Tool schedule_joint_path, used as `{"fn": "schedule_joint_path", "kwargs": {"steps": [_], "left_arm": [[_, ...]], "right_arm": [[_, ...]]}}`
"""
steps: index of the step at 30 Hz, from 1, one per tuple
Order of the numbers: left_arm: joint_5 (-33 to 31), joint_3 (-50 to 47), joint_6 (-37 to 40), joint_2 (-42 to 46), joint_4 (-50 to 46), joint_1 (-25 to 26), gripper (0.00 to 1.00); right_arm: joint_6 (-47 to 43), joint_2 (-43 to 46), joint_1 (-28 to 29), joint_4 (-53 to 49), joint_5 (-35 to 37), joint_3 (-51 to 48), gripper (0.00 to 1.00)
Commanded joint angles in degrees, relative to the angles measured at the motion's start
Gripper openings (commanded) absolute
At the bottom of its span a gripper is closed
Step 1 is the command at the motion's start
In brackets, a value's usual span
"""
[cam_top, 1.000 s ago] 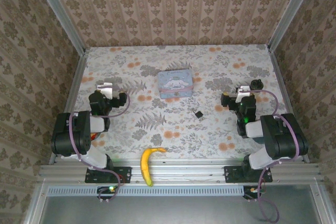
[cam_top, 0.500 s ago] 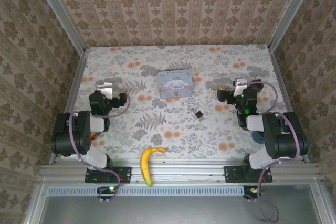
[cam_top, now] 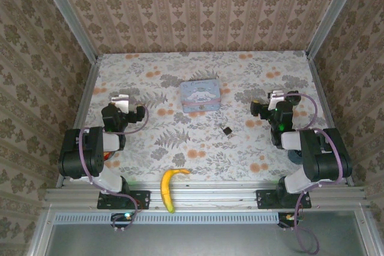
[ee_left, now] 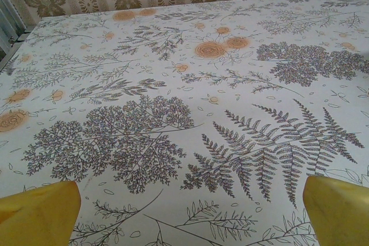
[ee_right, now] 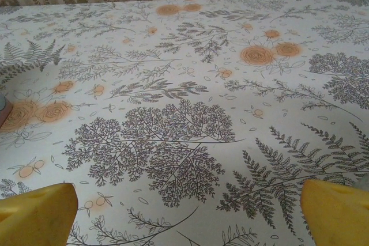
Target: Unlock the padlock with the key
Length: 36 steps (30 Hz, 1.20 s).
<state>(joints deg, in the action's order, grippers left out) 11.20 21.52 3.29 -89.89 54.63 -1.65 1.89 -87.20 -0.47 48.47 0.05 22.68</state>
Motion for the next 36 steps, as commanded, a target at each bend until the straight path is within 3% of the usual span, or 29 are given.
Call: {"fn": "schedule_joint_path", "kwargs": {"steps": [1, 36], "left_arm": [[0.99, 0.03, 1.19, 0.57, 0.10, -0.44, 1.00], [-0.13, -0.25, 2.04, 0.66, 0.27, 0.60, 1.00]], "right_arm": [[0.48, -0.31, 0.38, -0.13, 1.84, 0.87, 1.00], [0.39, -0.27, 0.56, -0.21, 2.15, 0.88, 1.00]]}}
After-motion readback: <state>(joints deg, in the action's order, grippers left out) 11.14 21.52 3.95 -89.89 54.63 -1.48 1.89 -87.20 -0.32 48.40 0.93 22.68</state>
